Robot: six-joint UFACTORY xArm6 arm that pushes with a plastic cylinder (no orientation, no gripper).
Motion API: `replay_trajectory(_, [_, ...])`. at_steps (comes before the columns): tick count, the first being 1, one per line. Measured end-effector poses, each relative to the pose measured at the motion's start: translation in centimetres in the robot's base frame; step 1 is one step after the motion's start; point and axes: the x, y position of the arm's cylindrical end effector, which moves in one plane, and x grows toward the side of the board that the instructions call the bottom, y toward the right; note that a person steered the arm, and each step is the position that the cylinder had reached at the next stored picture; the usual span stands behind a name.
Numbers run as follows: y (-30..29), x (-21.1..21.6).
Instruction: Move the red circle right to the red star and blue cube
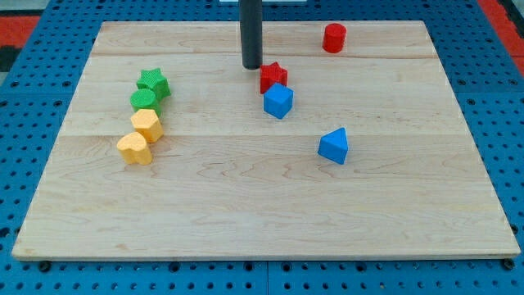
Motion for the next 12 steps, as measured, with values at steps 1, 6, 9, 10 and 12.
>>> replay_trajectory(1, [3.4,-2.9])
replay_trajectory(6, [15.8,-5.4])
replay_trajectory(9, [11.8,-5.1])
replay_trajectory(10, [9.2,-5.1])
replay_trajectory(12, [7.8,-5.1])
